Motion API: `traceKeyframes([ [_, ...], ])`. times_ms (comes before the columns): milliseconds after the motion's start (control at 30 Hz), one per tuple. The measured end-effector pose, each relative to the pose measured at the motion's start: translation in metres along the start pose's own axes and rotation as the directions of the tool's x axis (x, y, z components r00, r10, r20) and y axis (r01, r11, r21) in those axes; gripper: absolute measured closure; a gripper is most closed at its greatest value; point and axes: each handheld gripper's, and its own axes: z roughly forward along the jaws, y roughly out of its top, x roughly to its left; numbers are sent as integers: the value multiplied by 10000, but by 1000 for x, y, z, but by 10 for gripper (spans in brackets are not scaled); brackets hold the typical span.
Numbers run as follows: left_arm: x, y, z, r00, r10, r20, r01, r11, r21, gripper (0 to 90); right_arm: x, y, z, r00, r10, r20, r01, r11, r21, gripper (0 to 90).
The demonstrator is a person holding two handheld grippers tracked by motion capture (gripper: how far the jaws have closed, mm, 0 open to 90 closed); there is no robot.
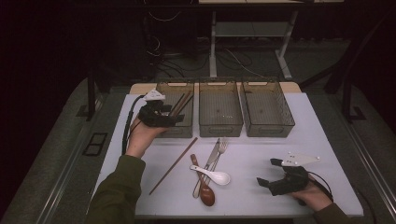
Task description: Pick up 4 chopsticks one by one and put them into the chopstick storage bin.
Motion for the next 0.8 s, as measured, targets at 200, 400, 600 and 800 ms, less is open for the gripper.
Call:
traceKeyframes([
  [200,-15,-11,-6,9996,243,123,-241,9996,-112,267,0,0,0,10000,16,-51,-16,10000,-13,42],
  [400,-30,-28,-9,9992,345,215,-343,9993,-132,253,0,0,0,9999,95,-117,-95,10000,3,42],
  [600,-43,-42,-10,9985,450,310,-448,9990,-79,241,0,0,0,10000,-6,-39,6,10000,-64,42],
  [800,-51,-61,-9,9978,553,370,-561,9982,225,228,1,1,0,10000,50,-5,-50,10000,-37,42],
])
